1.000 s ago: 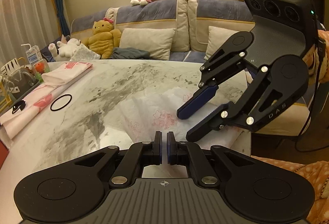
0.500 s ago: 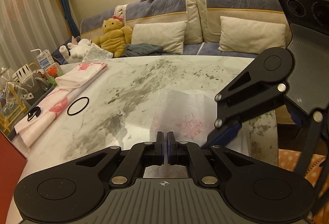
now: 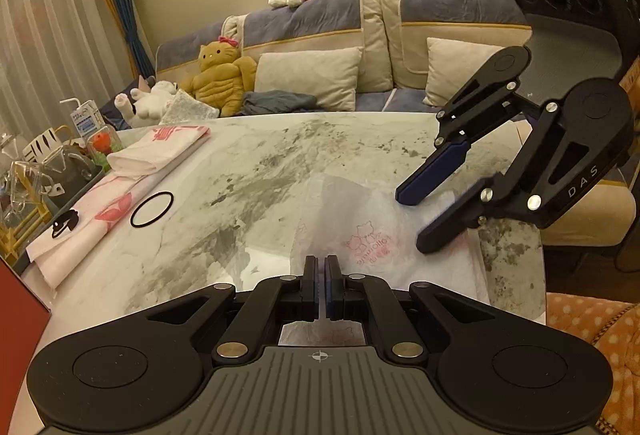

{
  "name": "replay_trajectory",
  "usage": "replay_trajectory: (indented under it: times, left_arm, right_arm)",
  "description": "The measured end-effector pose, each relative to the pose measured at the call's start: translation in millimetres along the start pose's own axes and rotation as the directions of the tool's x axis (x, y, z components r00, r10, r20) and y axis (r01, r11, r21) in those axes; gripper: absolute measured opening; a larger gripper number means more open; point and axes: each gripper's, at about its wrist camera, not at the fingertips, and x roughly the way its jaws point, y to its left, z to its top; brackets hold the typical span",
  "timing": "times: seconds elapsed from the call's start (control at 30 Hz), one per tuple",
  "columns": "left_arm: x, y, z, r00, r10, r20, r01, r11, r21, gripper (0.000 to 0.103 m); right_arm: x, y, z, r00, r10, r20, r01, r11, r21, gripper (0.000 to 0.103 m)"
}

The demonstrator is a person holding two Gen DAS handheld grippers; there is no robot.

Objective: Fold shopping bag

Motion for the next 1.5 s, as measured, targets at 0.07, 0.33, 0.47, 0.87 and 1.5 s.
replay_trajectory:
  times: [0.07,0.33,0.47,0.87,1.5]
  left_arm:
    - [-2,3,0,1.0,-0.008,-0.012,0.008,1.0,-0.027,0.003]
    - [-57,-2,-4,0.993,0.079,0.087,-0.07,0.993,-0.1,0.003]
    - [-77,-18,-13,0.993,0.007,0.12,0.005,0.995,-0.103,0.003]
    - [-51,-15,-42,0.995,-0.091,0.052,0.098,0.983,-0.157,0.003]
    - [-62,-11,-57,0.986,-0.138,0.098,0.15,0.979,-0.138,0.003]
  right_arm:
    - [1,4,-2,1.0,-0.006,0.01,0.006,1.0,-0.005,0.037]
    - [0,24,-6,1.0,-0.027,0.0,0.027,0.999,0.032,0.039]
    - [0,31,-6,0.999,-0.039,-0.007,0.039,0.997,0.062,0.049]
    - [-20,47,-3,1.0,0.0,0.029,0.0,1.0,-0.013,0.064]
    - [34,-37,7,0.922,0.386,0.023,-0.354,0.819,0.451,0.012]
